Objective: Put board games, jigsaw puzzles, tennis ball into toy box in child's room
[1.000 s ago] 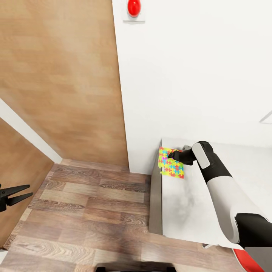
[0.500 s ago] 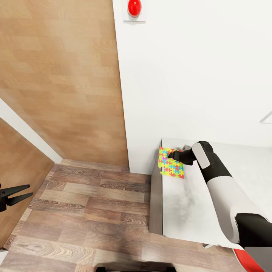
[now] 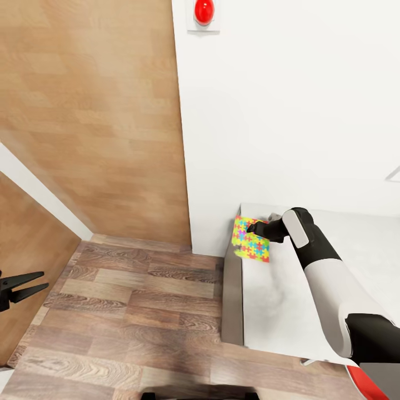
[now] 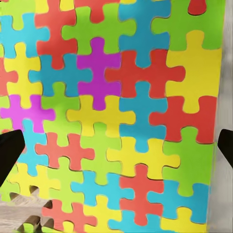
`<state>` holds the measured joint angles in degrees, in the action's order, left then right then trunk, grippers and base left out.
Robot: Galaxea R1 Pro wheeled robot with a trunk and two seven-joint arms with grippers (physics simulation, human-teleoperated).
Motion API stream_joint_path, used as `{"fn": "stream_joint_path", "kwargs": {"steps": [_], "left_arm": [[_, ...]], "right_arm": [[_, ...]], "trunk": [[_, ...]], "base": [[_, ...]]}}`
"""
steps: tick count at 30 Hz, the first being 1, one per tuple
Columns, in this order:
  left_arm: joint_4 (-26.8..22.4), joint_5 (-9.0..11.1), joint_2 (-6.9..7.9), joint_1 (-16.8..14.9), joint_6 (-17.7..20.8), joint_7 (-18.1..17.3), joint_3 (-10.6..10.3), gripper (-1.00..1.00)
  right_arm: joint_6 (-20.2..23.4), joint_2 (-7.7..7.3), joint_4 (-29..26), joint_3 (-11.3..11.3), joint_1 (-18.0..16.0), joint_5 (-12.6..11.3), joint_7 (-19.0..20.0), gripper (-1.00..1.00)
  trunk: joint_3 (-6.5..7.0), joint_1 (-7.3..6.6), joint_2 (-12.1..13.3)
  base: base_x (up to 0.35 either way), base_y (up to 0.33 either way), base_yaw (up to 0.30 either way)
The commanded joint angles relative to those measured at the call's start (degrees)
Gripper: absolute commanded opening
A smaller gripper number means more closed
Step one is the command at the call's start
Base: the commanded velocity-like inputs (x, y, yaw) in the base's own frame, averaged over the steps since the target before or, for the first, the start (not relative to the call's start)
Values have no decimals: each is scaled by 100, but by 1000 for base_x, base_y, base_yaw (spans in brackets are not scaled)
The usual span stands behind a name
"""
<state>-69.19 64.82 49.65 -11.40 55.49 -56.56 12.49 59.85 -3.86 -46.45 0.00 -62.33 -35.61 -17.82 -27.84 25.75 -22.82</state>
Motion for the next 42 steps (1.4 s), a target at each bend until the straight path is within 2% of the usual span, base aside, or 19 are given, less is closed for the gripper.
{"fn": "stream_joint_path", "kwargs": {"steps": [1,30,42], "left_arm": [[2,4,2,-5,23,-13,-1,100],[-25,4,1,-4,23,-13,-9,100],[-24,4,1,-10,23,-13,-9,100]], "right_arm": [[15,-1,-4,0,-2,-60,-55,100],[15,-27,-41,0,1,-60,-29,100],[15,-64,-911,8,42,-142,-22,100]], "trunk": [[-9,3,-10],[-9,3,-10],[-9,3,-10]], "base": [[0,31,0],[0,2,0],[0,0,0]]}}
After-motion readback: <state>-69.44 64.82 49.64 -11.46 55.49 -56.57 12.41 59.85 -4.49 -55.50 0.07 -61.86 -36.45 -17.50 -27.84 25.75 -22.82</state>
